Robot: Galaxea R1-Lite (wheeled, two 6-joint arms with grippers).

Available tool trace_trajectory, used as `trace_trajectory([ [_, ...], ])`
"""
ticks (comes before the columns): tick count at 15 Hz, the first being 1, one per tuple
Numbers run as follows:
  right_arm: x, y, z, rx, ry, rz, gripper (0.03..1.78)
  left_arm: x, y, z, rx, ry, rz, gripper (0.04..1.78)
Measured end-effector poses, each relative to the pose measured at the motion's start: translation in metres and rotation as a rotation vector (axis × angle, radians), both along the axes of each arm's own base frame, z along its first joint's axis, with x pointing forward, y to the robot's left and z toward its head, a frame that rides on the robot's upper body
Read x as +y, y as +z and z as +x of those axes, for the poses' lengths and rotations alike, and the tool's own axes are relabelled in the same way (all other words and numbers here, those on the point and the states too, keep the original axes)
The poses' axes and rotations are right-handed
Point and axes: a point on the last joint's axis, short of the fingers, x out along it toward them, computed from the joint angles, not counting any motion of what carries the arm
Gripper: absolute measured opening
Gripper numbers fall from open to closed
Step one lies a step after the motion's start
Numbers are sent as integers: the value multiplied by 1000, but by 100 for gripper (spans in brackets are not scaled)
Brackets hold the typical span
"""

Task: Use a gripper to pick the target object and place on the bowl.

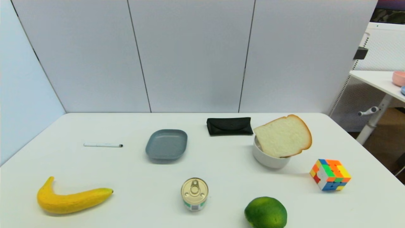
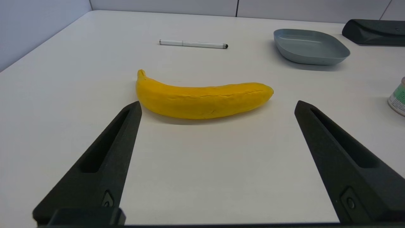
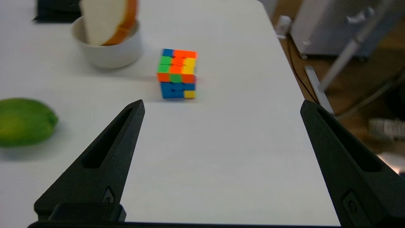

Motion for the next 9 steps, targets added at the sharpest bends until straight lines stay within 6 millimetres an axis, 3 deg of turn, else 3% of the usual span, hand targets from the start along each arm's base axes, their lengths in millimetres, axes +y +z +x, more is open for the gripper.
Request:
trace_trajectory([
  [2, -2, -11, -4, -20, -96, 73, 170, 0, 0, 0, 0, 0, 0, 171],
  [5, -5, -15, -8, -53, -80, 76, 170, 0, 0, 0, 0, 0, 0, 171],
  [9, -5, -47, -16, -65, -68, 41, 170, 0, 0, 0, 0, 0, 0, 171],
])
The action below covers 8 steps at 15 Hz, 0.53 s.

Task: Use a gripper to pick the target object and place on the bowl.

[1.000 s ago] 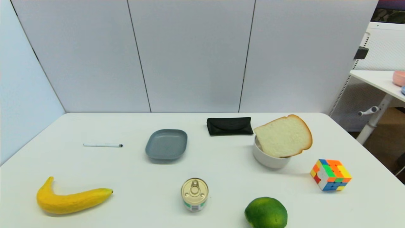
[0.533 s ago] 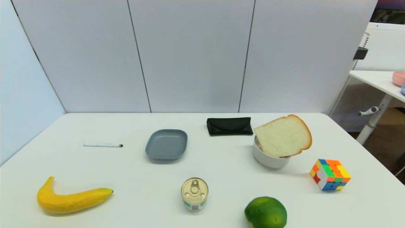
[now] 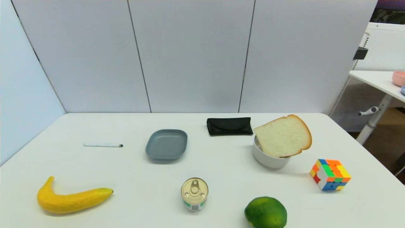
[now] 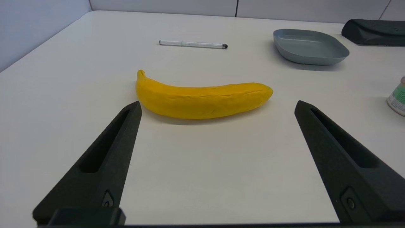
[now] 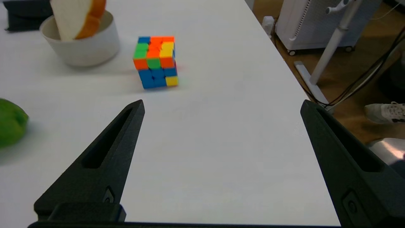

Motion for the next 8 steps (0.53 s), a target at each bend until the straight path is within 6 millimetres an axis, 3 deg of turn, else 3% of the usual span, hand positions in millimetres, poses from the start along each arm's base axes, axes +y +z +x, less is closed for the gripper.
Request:
trace_trajectory([
  [3, 0, -27, -2, -40, 4, -19, 170, 0, 0, 0, 0, 0, 0, 171],
  [8, 3, -39, 4, -194, 120, -57, 171, 0, 0, 0, 0, 0, 0, 171],
])
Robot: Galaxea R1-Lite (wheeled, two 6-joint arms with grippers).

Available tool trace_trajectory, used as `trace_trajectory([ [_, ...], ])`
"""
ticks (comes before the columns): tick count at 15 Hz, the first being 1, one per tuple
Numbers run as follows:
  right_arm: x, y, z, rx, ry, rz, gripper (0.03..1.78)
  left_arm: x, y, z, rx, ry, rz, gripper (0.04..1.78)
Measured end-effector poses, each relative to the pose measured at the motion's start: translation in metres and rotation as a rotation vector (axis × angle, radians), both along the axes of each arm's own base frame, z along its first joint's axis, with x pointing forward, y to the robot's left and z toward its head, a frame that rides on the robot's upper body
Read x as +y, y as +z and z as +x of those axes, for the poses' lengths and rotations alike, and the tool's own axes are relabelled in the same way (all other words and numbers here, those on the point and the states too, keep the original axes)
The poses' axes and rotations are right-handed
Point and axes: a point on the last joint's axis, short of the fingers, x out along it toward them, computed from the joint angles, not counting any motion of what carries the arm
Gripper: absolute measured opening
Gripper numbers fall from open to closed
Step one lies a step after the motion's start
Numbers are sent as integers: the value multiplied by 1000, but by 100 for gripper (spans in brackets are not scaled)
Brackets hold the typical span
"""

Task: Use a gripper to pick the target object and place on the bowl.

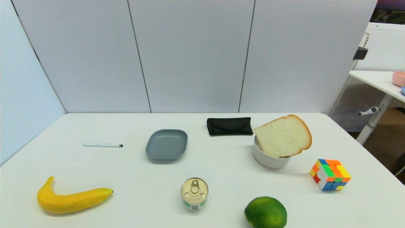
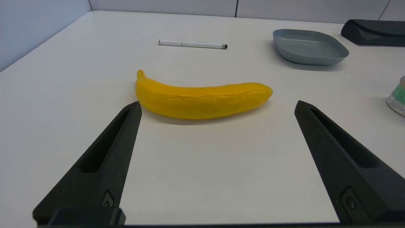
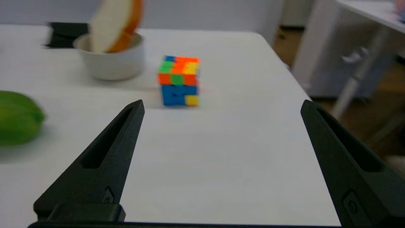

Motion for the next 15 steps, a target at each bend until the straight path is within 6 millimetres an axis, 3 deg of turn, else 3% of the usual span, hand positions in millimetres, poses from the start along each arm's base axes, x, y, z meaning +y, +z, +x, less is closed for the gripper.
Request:
trace_trajectory([
  [4, 2, -11, 2, 51, 70, -2, 171, 0, 0, 0, 0, 0, 0, 171],
  [15, 2, -12, 2, 53, 84, -12, 171, 0, 0, 0, 0, 0, 0, 171],
])
